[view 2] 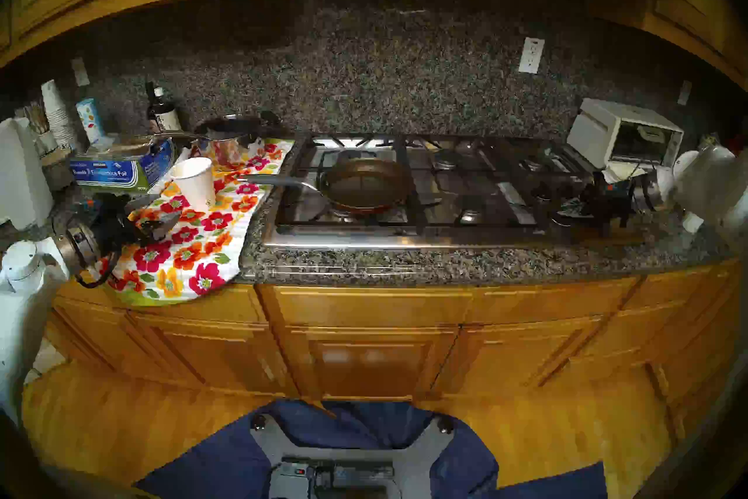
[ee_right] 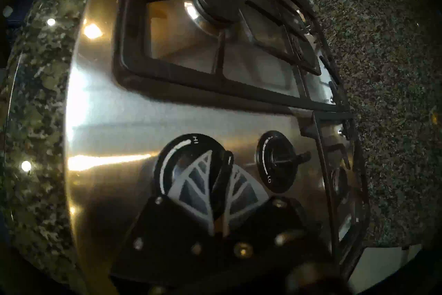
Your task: Pick up the water cup, pour water into the pot, turn on the stove
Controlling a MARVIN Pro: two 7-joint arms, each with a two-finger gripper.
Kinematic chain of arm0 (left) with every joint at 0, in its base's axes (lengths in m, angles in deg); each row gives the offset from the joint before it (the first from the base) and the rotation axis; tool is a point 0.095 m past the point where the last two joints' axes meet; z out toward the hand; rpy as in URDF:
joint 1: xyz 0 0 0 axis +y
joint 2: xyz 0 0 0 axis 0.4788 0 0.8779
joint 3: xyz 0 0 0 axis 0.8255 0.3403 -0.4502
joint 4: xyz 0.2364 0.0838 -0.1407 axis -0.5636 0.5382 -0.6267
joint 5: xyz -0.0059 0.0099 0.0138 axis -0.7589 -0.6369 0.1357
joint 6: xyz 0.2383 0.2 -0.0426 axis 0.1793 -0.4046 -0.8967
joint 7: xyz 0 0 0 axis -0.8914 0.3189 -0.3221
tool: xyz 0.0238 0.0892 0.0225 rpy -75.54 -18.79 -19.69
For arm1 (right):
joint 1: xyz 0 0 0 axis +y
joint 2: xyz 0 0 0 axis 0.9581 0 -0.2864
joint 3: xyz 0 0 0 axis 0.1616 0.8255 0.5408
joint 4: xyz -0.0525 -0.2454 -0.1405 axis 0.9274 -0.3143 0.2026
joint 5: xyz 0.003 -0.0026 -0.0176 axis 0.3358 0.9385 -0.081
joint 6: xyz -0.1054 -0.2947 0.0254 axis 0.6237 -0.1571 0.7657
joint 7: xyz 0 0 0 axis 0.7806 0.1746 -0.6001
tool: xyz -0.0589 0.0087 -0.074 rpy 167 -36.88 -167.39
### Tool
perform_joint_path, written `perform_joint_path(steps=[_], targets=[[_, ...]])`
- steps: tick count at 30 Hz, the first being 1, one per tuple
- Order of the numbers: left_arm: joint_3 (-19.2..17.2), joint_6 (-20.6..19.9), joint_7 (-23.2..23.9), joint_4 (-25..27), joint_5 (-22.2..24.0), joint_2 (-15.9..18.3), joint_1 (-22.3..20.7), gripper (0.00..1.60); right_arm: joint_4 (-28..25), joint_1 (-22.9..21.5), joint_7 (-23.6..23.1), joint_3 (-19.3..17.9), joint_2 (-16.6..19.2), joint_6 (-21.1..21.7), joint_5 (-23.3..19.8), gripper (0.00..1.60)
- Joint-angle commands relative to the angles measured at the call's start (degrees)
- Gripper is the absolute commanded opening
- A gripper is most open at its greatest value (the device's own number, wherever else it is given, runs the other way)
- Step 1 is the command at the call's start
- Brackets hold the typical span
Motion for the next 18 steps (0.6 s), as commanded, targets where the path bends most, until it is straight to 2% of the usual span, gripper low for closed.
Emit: perform_joint_path(steps=[1,18], targets=[[-1.30,0.33,-0.11,0.93,0.51,0.52,-1.09,1.60,3.77,0.32,-4.24,1.00,1.77,0.34,4.21,0.00],[-1.24,0.35,-0.10,0.88,0.47,0.55,-1.11,1.60,5.36,2.30,-1.12,-0.44,1.64,0.34,9.52,0.00]])
